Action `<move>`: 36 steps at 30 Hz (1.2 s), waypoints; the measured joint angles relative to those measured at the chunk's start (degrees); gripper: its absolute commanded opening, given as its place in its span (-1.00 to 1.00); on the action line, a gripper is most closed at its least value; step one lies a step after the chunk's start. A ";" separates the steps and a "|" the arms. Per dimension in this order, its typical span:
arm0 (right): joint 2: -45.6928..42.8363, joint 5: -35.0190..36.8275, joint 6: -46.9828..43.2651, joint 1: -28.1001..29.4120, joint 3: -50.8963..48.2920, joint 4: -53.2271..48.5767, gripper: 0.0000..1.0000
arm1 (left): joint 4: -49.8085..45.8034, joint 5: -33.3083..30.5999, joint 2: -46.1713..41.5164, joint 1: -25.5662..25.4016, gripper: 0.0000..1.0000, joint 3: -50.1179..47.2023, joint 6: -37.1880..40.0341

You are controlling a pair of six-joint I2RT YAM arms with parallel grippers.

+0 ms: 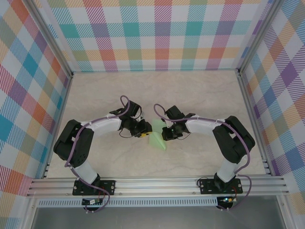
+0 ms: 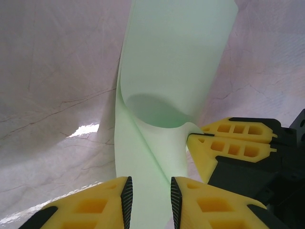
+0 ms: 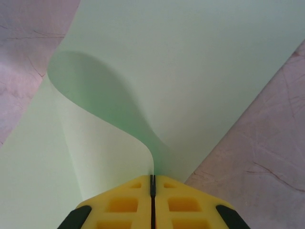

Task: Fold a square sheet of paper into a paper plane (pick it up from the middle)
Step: Fold the triangle a second time at the center of the table.

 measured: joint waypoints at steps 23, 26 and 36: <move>0.37 -3.21 -0.04 -0.04 0.24 0.39 -0.82 | 0.72 -0.04 0.00 -0.31 -0.42 0.09 0.02; 0.46 -2.82 -0.07 -0.04 0.28 0.39 -0.82 | 0.72 -0.04 0.00 -0.31 -0.42 0.09 0.02; 0.46 -1.40 0.00 -0.04 0.31 0.42 -0.82 | 0.72 0.00 0.00 -0.31 -0.42 0.09 0.02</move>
